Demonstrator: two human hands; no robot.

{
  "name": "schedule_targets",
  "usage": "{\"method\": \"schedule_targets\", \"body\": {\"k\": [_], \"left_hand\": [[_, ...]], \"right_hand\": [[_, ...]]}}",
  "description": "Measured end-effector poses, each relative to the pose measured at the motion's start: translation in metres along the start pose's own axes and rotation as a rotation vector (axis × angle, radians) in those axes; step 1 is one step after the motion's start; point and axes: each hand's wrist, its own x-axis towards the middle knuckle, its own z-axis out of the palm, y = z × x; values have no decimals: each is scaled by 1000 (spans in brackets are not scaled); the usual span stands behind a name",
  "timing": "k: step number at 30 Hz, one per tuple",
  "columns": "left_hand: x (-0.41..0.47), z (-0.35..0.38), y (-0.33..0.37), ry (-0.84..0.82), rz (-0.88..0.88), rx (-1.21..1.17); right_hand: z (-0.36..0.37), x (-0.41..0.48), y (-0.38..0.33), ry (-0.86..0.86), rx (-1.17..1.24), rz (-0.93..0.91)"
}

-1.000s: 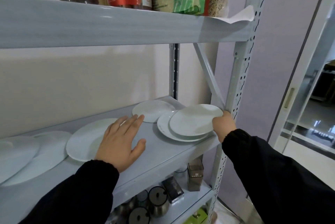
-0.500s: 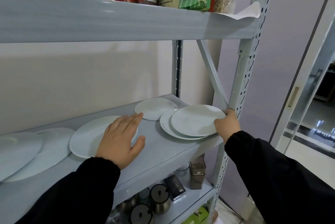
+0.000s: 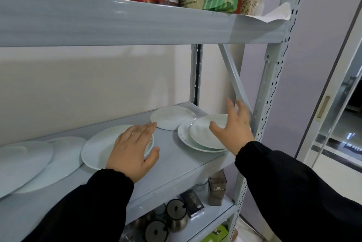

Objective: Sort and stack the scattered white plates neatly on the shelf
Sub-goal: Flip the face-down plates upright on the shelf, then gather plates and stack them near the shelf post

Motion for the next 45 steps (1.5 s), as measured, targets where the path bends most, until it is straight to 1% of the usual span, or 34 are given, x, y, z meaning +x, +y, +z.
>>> {"method": "schedule_targets", "body": {"k": [3,6,8,14,18,20,24,29,33,40,45], "left_hand": [[-3,-6,-11,-11,-7,24],[-9,-12,-25,-31,-16,42],[-13,-17,-35,-49,-20,55],[-24,-21,-51,-98,-23,115],[-27,-20,-58,-145,-30,142],[-27,-19,-59,-157,-17,146],[-28,-18,-62,-131,-42,136],[-31,-23,-66,-46,-59,153],[-34,-33,-70,11,-97,160],[-45,-45,-75,-17,-99,250],[-48,-49,-78,-37,-152,263]], "right_hand": [[22,0,-28,-119,-54,-206],[51,3,-50,-313,-171,-287],[70,10,-65,-414,-239,-302],[122,39,-91,-587,-498,-327],[144,44,-99,-647,-640,-299],[150,43,-103,-656,-666,-284],[154,40,-109,-628,-626,-290],[150,34,-118,-629,-475,-322],[152,22,-124,-659,-349,-297],[140,-9,-129,-672,-257,-347],[124,-32,-119,-659,-210,-395]]}}
